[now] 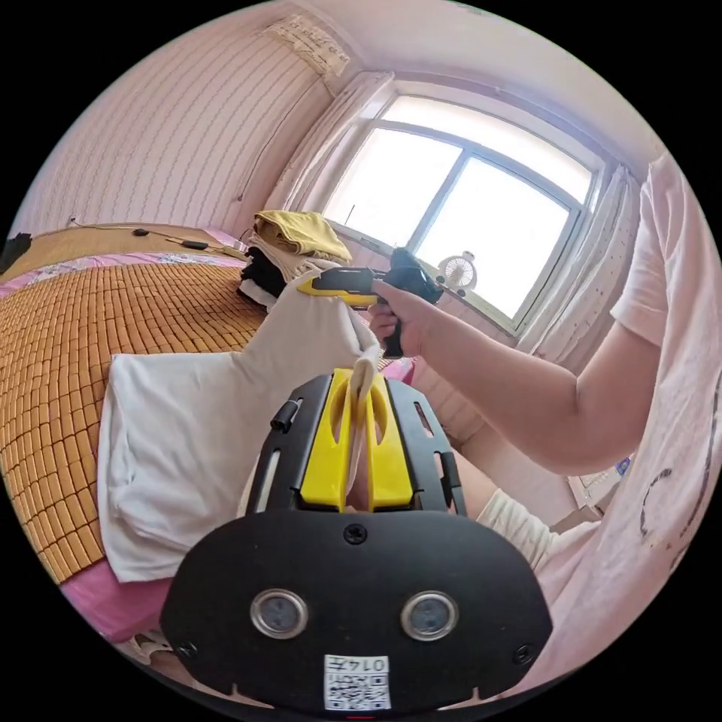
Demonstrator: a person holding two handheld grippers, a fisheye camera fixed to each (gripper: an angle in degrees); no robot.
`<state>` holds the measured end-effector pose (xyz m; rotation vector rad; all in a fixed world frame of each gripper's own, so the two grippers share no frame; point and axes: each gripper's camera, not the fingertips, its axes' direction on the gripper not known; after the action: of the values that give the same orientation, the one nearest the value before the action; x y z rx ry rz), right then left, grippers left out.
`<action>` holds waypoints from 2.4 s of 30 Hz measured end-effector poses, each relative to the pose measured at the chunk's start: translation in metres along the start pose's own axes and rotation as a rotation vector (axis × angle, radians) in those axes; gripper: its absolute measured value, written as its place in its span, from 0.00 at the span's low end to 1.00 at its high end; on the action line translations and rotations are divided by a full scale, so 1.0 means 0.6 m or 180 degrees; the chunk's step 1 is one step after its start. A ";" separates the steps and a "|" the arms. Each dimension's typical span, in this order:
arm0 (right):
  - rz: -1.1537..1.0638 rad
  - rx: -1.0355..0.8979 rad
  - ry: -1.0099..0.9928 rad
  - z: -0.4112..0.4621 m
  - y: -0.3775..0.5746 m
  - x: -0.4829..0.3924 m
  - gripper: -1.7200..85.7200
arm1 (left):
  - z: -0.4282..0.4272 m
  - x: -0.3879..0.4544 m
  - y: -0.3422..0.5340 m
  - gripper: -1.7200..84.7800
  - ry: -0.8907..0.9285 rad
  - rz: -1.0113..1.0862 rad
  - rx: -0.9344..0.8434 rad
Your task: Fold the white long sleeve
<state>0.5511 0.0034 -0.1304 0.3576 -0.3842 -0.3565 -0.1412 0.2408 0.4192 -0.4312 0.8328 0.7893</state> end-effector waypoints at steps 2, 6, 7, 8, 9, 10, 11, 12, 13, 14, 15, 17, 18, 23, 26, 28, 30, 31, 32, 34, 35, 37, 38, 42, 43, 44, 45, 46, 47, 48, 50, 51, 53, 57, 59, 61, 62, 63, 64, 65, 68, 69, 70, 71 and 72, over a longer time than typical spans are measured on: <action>-0.0162 -0.0245 0.0112 0.045 -0.019 -0.044 0.07 | -0.029 -0.025 0.012 0.02 -0.0198 -0.0065 0.0045; -0.0417 -0.0704 0.0164 0.205 -0.050 -0.137 0.09 | -0.092 -0.095 0.048 0.03 -0.0656 -0.0321 -0.0112; -0.0457 -0.0765 0.0209 0.231 -0.053 -0.152 0.10 | -0.104 -0.120 0.063 0.04 -0.0773 -0.0438 -0.0201; -0.0517 -0.0862 0.0343 0.281 -0.057 -0.179 0.12 | -0.108 -0.134 0.071 0.05 -0.0826 -0.0494 -0.0269; -0.0579 -0.0937 0.0403 0.326 -0.059 -0.200 0.14 | -0.112 -0.162 0.088 0.06 -0.0972 -0.0630 -0.0454; -0.0604 -0.0996 0.0404 0.346 -0.060 -0.210 0.15 | -0.115 -0.189 0.106 0.07 -0.1135 -0.0808 -0.0630; -0.0697 -0.1098 0.0384 0.377 -0.062 -0.227 0.15 | -0.117 -0.201 0.114 0.08 -0.1187 -0.0887 -0.0710; -0.0777 -0.1118 0.0396 0.395 -0.064 -0.243 0.15 | -0.121 -0.220 0.126 0.08 -0.1239 -0.1034 -0.0854; -0.0817 -0.1124 0.0432 0.400 -0.065 -0.251 0.15 | -0.128 -0.233 0.132 0.09 -0.1227 -0.1170 -0.0933; -0.0965 -0.1095 0.0511 0.405 -0.067 -0.268 0.15 | -0.132 -0.237 0.134 0.09 -0.1220 -0.1207 -0.0941; -0.1136 -0.1075 0.0611 0.406 -0.068 -0.284 0.15 | -0.142 -0.240 0.136 0.09 -0.1246 -0.1225 -0.0921; -0.1404 -0.1130 0.0885 0.412 -0.071 -0.304 0.14 | -0.157 -0.240 0.138 0.09 -0.1388 -0.1191 -0.0919; -0.1587 -0.1170 0.1087 0.418 -0.073 -0.315 0.15 | -0.164 -0.240 0.140 0.09 -0.1538 -0.1177 -0.0976; -0.2116 -0.1554 0.1641 0.475 -0.081 -0.334 0.17 | -0.186 -0.235 0.151 0.15 -0.1628 -0.1044 -0.0858; -0.2157 -0.1793 0.1595 0.513 -0.082 -0.334 0.17 | -0.165 -0.238 0.159 0.18 -0.1535 -0.1050 -0.0960; -0.2173 -0.1937 0.1542 0.532 -0.076 -0.336 0.15 | -0.139 -0.248 0.175 0.17 -0.1429 -0.1163 -0.1195; -0.2319 -0.1971 0.1387 0.537 -0.061 -0.353 0.10 | -0.135 -0.239 0.181 0.11 -0.1481 -0.1068 -0.1176; -0.2324 -0.1965 0.1361 0.538 -0.058 -0.357 0.09 | -0.126 -0.238 0.185 0.07 -0.1345 -0.1062 -0.1289; -0.2374 -0.1928 0.1354 0.536 -0.050 -0.365 0.07 | -0.124 -0.235 0.188 0.05 -0.1306 -0.1032 -0.1311; -0.2406 -0.1887 0.1369 0.528 -0.042 -0.373 0.05 | -0.124 -0.222 0.208 0.03 -0.1378 -0.0846 -0.1264; -0.2396 -0.1829 0.1312 0.514 -0.038 -0.380 0.04 | -0.127 -0.220 0.211 0.02 -0.1354 -0.0845 -0.1251; -0.2391 -0.1601 0.1202 0.474 -0.030 -0.395 0.03 | -0.153 -0.206 0.219 0.01 -0.1335 -0.0816 -0.1152; -0.2381 -0.1450 0.1091 0.441 -0.022 -0.406 0.03 | -0.163 -0.199 0.220 0.01 -0.1338 -0.0769 -0.1092; -0.2203 -0.0896 0.0664 0.300 0.021 -0.444 0.03 | -0.243 -0.130 0.220 0.01 -0.1387 -0.0487 -0.0796; -0.2171 -0.0818 0.0593 0.280 0.029 -0.449 0.03 | -0.270 -0.103 0.221 0.01 -0.1463 -0.0394 -0.0741; -0.2127 -0.0660 0.0464 0.242 0.047 -0.462 0.03 | -0.285 -0.089 0.223 0.01 -0.1514 -0.0344 -0.0717; -0.2116 -0.0523 0.0376 0.208 0.065 -0.478 0.03 | -0.316 -0.060 0.226 0.01 -0.1635 -0.0252 -0.0674; -0.2123 -0.0461 0.0340 0.194 0.074 -0.488 0.03 | -0.350 -0.031 0.231 0.01 -0.1742 -0.0176 -0.0624; -0.2171 -0.0363 0.0246 0.170 0.091 -0.510 0.03 | -0.368 -0.018 0.234 0.01 -0.1799 -0.0145 -0.0592; -0.2249 -0.0295 0.0136 0.155 0.108 -0.536 0.03 | -0.406 0.009 0.241 0.01 -0.1931 -0.0096 -0.0528; -0.2419 -0.0232 -0.0010 0.143 0.130 -0.585 0.02 | -0.464 0.047 0.253 0.01 -0.2148 -0.0062 -0.0402; -0.2563 -0.0185 -0.0088 0.142 0.144 -0.622 0.02 | -0.506 0.071 0.263 0.01 -0.2307 -0.0081 -0.0292; -0.2758 -0.0155 -0.0246 0.150 0.159 -0.682 0.02 | -0.570 0.107 0.279 0.01 -0.2555 -0.0146 -0.0116; -0.3219 -0.0162 -0.0671 0.188 0.184 -0.836 0.02 | -0.712 0.187 0.327 0.01 -0.3130 -0.0296 0.0353; -0.3416 -0.0181 -0.0850 0.210 0.192 -0.904 0.02 | -0.769 0.214 0.350 0.01 -0.3339 -0.0358 0.0539; -0.3628 -0.0195 -0.0976 0.236 0.202 -0.972 0.02 | -0.836 0.242 0.380 0.01 -0.3610 -0.0420 0.0754; -0.3741 -0.0210 -0.1033 0.256 0.209 -1.015 0.02 | -0.850 0.247 0.387 0.01 -0.3669 -0.0439 0.0793; -0.3841 -0.0231 -0.1075 0.277 0.215 -1.056 0.02 | -0.878 0.257 0.400 0.01 -0.3781 -0.0478 0.0865; -0.3893 -0.0238 -0.1090 0.287 0.218 -1.076 0.02 | -0.905 0.264 0.411 0.01 -0.3897 -0.0502 0.0942; -0.4003 -0.0247 -0.1105 0.309 0.223 -1.118 0.02 | -0.919 0.266 0.417 0.01 -0.3958 -0.0503 0.0981; -0.4264 -0.0319 -0.1217 0.375 0.218 -1.234 0.03 | -1.000 0.257 0.428 0.01 -0.4236 -0.0541 0.1143; -0.4381 -0.0330 -0.1230 0.408 0.210 -1.291 0.03 | -1.040 0.242 0.424 0.01 -0.4345 -0.0529 0.1199; -0.4452 -0.0328 -0.1217 0.427 0.206 -1.322 0.03 | -1.082 0.222 0.413 0.02 -0.4533 -0.0499 0.1201; -0.4569 -0.0340 -0.1142 0.470 0.195 -1.393 0.03 | -1.104 0.209 0.405 0.02 -0.4653 -0.0468 0.1194; -0.4596 -0.0319 -0.1008 0.522 0.179 -1.471 0.04 | -1.154 0.176 0.386 0.03 -0.4821 -0.0457 0.1215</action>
<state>-0.3171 0.3663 -0.0781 0.4357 -0.3592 -1.8527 -0.6129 0.0077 -0.0977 0.4643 -0.4765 0.5789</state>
